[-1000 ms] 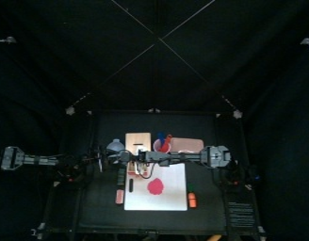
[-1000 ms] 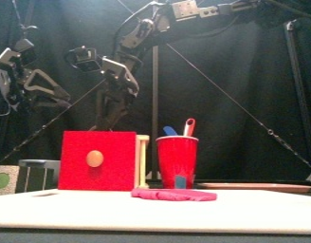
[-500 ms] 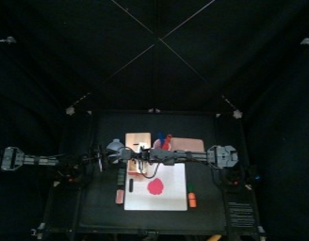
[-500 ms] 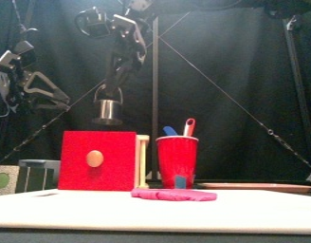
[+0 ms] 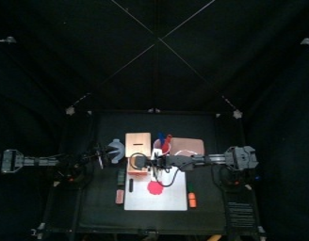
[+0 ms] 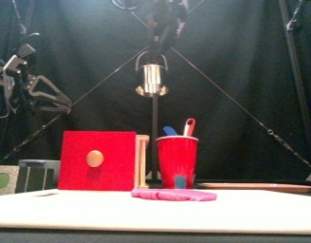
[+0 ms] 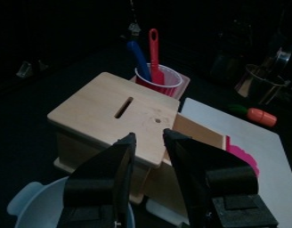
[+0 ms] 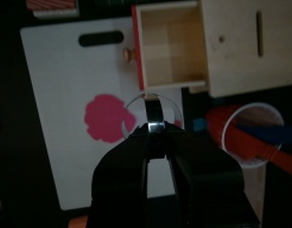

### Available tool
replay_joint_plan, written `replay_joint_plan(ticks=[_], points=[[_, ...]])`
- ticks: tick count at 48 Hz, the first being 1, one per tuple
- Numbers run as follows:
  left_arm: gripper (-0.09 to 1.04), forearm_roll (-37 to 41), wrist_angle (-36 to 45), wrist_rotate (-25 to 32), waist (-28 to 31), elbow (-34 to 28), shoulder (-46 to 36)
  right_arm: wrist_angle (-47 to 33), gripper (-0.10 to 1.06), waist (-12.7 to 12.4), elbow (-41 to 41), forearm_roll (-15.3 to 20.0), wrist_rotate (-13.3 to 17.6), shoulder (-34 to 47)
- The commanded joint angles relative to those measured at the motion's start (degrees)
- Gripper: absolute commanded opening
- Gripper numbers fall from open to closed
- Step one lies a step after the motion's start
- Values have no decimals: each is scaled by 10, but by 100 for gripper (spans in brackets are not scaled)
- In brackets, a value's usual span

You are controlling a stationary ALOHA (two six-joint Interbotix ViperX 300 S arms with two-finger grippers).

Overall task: Get the cutter from the drawer then cut the dough then place the extra dough in the bowl
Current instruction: Place the cutter on the board

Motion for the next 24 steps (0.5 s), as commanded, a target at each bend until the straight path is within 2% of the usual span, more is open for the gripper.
replay_joint_plan(ticks=[1, 13, 24], points=[[72, 4, -3, 0, 11, -22, 1, -40, 50, 11, 80, 4, 13, -61], [72, 5, -3, 1, 40, -44, 1, -204, 50, 26, 263, 21, 81, -139], [72, 5, -4, 0, 69, -59, 1, -240, 50, 34, 343, 15, 81, -159]])
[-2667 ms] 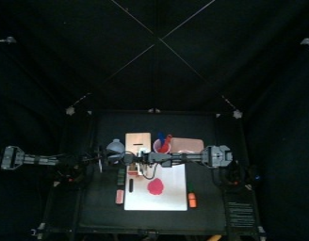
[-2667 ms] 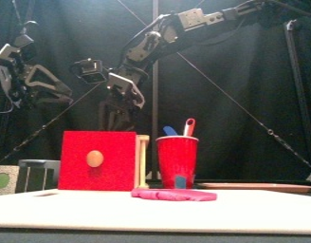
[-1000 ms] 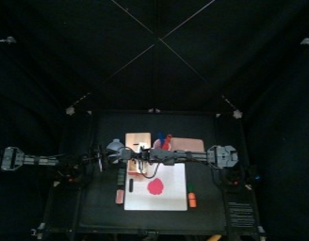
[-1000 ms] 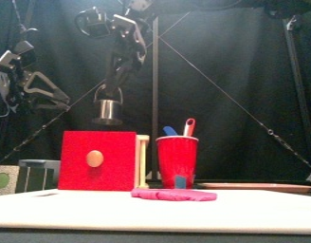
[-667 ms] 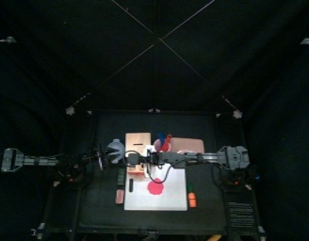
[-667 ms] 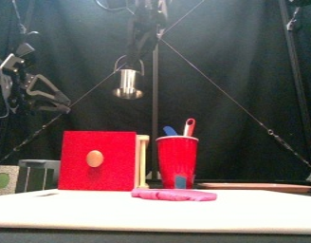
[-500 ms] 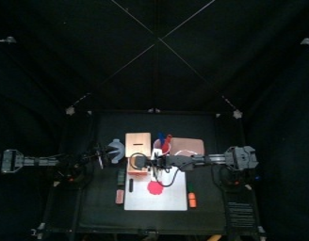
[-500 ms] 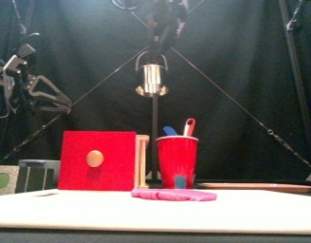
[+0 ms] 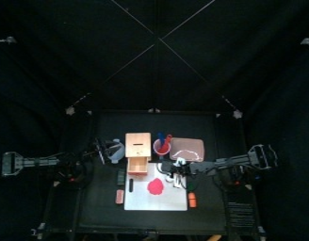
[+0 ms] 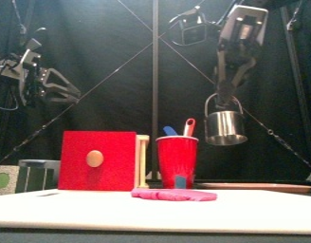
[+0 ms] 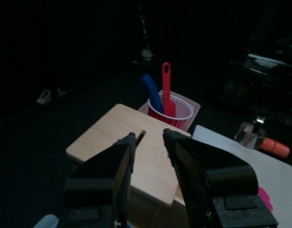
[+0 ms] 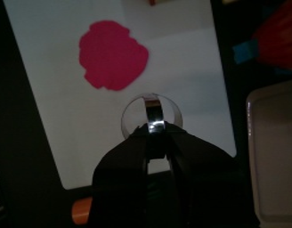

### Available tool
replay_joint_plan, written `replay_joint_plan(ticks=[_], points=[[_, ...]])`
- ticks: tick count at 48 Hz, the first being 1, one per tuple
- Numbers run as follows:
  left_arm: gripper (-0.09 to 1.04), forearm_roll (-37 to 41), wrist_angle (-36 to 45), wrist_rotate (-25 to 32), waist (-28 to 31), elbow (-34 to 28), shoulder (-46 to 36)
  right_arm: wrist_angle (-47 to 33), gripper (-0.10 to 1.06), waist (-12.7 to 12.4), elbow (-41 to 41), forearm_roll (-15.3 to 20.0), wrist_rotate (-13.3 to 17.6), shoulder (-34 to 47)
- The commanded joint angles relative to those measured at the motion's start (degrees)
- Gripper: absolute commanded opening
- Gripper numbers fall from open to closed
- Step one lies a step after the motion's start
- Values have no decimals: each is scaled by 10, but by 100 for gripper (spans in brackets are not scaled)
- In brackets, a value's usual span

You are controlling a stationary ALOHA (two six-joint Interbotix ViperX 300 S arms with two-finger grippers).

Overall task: Get the cutter from the drawer then cut the dough then place the extra dough in the bowl
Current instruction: Place the cutter on the board

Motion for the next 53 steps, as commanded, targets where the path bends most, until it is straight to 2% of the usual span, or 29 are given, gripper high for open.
replay_joint_plan(ticks=[1, 6, 28, 33, 44, 53], points=[[72, 2, -2, 1, 12, -19, 1, -11, 50, 6, 17, -7, -1, -17], [72, 2, -3, 1, 26, -24, 1, -12, 50, 14, 30, -21, 1, -9], [72, 0, -2, 1, 73, -25, 1, -17, 53, 25, 18, -18, 3, 47], [72, -1, -2, 0, 73, -23, 2, -25, 59, 25, 18, -16, 3, 48], [72, 0, -2, 1, 74, -21, 1, -25, 84, 26, 11, -7, 4, 47], [72, 1, -2, 0, 73, -23, 1, -24, 86, 26, -8, -14, 3, 43]])
